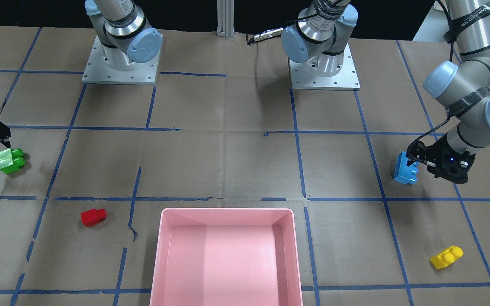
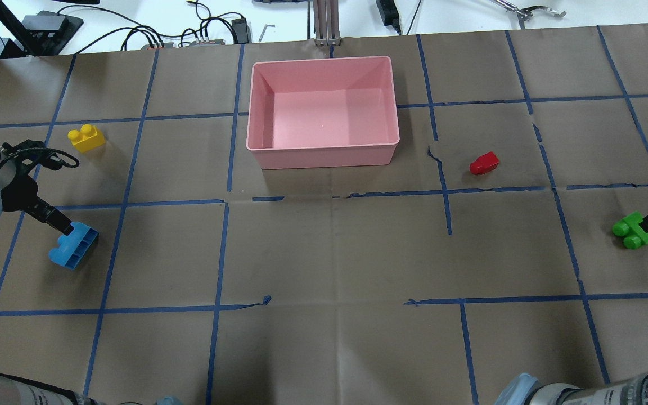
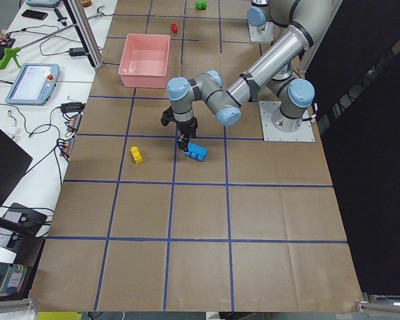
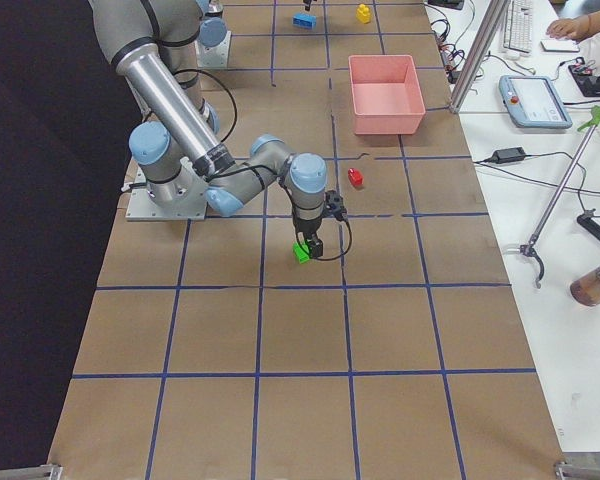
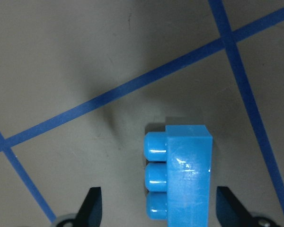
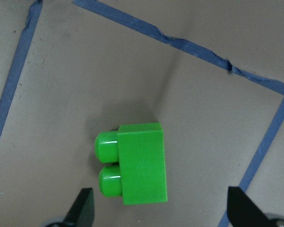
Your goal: Put all blocks into box
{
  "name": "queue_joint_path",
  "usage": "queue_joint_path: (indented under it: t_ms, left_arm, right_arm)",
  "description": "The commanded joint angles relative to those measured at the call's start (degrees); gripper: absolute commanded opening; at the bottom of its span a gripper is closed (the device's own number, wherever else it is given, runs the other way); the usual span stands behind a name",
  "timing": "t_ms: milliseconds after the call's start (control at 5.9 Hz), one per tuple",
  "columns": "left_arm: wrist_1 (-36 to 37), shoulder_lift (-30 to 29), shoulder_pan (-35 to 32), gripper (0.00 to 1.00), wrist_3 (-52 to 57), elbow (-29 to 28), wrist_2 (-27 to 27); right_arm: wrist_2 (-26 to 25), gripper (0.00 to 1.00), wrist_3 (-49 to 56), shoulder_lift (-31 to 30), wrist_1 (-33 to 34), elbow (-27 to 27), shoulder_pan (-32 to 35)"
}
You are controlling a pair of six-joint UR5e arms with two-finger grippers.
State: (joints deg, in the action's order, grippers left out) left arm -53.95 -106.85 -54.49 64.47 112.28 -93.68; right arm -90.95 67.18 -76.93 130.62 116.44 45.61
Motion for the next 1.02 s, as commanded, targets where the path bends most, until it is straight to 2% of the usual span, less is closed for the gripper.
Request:
queue_joint_path:
  t_ms: [0,677,847]
  left_arm:
    - [-0.01,-0.99,0.61,0.88,2.24,1.1,1.4]
    - [0.34,-3.37,0.7,0.86,1.89,2.51,0.52]
    - [0.25,-3.46,0.7,0.4,1.37,2.25,0.6]
  right_arm:
    - [0.25,1.0,3.54,1.69,0.33,0.1,0.09]
    - [0.34,1.0,6.73,4.59,0.24,0.19,0.62]
    - [0.16,1.0,6.99,5.46,0.33,0.1,0.62]
